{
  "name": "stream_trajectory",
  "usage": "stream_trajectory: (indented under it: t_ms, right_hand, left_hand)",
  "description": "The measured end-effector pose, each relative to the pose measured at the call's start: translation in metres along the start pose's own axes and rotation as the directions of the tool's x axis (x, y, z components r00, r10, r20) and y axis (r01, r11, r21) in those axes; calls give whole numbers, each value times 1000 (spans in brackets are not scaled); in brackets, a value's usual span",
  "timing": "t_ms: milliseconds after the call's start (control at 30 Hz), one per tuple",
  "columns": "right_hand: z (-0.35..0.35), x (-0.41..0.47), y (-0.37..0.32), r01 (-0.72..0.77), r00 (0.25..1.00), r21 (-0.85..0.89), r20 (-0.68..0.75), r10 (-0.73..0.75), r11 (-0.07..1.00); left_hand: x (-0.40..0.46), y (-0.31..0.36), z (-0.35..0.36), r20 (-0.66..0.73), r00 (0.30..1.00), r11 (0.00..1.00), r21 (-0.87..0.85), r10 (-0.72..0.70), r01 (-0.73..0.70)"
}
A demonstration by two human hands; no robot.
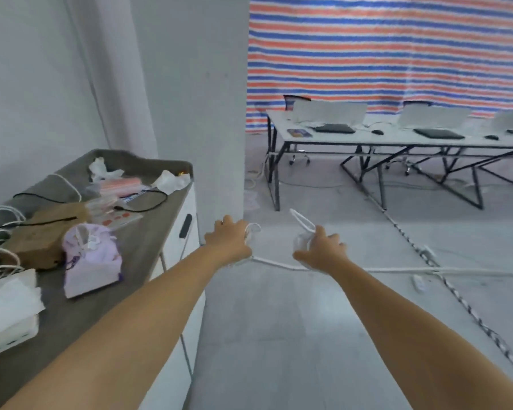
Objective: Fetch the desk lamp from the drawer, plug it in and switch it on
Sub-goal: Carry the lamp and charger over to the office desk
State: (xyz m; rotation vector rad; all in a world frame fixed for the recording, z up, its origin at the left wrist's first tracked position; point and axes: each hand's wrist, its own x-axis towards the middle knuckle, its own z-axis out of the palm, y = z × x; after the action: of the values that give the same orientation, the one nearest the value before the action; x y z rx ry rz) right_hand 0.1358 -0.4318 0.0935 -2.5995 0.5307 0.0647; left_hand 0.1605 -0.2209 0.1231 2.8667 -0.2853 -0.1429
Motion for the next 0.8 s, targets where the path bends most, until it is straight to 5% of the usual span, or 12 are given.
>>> stream_trajectory:
  t_ms: [333, 800]
  right_hand:
    - [-48, 58, 108, -152, 988, -71, -28, 150, 986]
    - [-59, 246, 103, -176, 984, -59, -16, 175, 983]
  left_hand:
    - [88, 113, 53, 75, 987, 988, 56, 141, -145]
    - [294, 151, 74, 135, 969, 977, 33, 205, -211]
